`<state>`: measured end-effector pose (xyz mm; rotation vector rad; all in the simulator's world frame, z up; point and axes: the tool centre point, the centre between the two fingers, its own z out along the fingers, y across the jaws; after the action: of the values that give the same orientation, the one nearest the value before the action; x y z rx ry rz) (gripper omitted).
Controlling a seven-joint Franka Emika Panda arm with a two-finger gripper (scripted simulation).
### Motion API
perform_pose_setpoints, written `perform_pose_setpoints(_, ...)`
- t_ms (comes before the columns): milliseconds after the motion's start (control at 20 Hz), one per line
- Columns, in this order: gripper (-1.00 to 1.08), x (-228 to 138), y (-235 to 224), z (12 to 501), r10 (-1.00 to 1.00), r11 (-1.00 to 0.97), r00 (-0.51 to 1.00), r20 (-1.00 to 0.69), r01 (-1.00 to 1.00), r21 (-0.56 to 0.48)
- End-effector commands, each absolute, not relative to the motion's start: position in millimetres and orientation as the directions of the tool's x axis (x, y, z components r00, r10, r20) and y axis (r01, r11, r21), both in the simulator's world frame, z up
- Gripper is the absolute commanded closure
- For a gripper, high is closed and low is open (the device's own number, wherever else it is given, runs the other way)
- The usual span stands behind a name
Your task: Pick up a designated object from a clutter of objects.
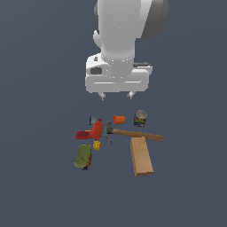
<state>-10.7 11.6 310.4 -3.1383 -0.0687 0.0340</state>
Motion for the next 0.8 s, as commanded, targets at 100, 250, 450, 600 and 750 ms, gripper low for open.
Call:
perform_pose_setpoints(100,-0.92,-10,10,310,0.044,-0.999,0.999,-0.021,0.044,-0.001)
perform_pose_setpoints(250,-0.92,-8,0,309,0.044,-0.999,0.999,-0.019,0.044,0.01)
perform_pose_setpoints(450,-0.92,-6,-12,307,0.044,-0.999,0.999,-0.017,0.045,0.024)
perform_pose_setpoints(600,-0.92,-6,-12,307,0.044,-0.999,0.999,-0.017,0.045,0.024)
perform_pose_setpoints(750,-0.92,-5,-11,306,0.044,-0.999,0.999,-0.017,0.045,0.024)
